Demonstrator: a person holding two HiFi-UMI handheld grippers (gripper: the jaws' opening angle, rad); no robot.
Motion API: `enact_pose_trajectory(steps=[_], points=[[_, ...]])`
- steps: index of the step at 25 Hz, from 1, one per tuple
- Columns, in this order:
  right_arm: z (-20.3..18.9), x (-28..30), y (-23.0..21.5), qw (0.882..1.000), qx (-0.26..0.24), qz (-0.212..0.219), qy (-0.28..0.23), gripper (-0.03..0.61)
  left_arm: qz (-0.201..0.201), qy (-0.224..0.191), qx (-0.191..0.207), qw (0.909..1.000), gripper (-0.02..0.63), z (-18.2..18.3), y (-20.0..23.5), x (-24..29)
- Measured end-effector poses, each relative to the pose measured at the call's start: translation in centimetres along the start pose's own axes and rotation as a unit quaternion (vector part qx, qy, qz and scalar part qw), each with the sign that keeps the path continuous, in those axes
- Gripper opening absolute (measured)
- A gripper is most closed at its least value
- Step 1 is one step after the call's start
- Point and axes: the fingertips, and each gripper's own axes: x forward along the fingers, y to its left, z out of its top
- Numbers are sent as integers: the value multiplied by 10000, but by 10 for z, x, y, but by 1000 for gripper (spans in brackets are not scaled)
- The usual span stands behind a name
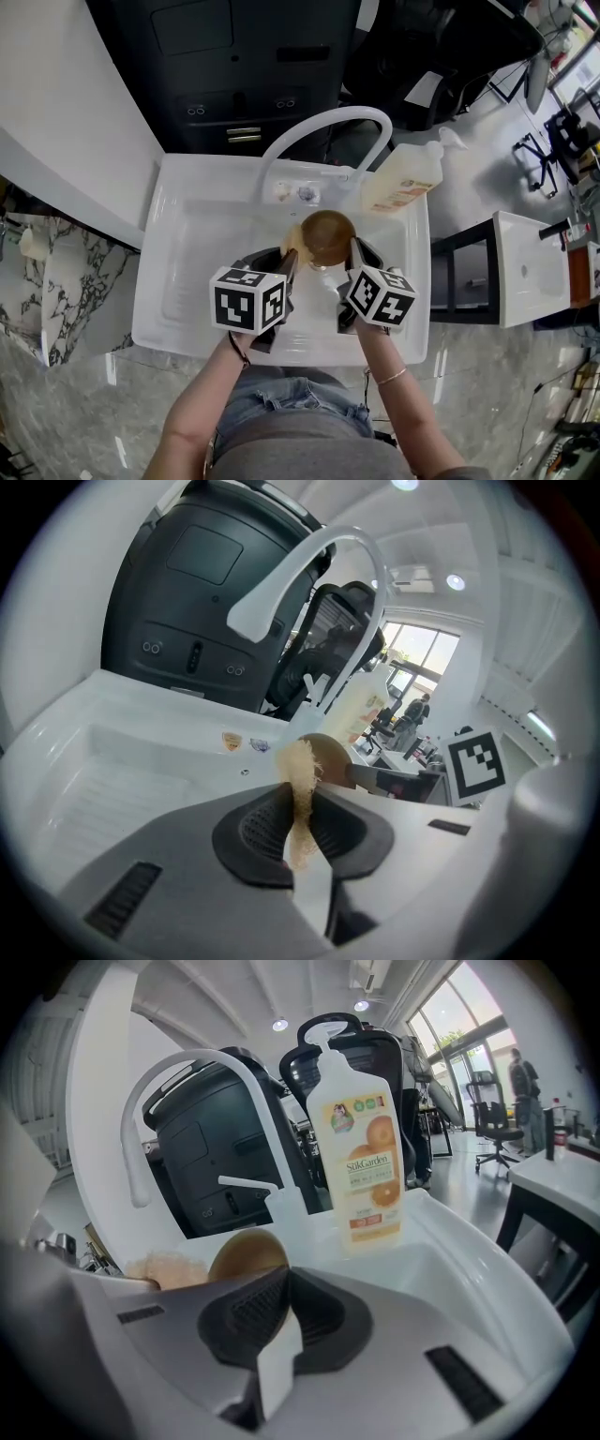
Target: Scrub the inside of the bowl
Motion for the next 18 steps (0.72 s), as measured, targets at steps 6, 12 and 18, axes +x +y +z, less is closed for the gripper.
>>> enact_pose_trajectory(steps=[6, 12, 18], points=[[-4, -1, -2, 9999, 138, 14, -1, 18, -117, -417, 266, 9987, 46, 25, -17, -15], [-4, -2, 12, 9993, 320, 140, -131, 18, -493, -805, -42, 9955, 46, 42, -45, 2], [6, -9, 22, 9988, 276, 229, -344, 18, -685, -989, -307, 9923, 46, 44, -63, 20]])
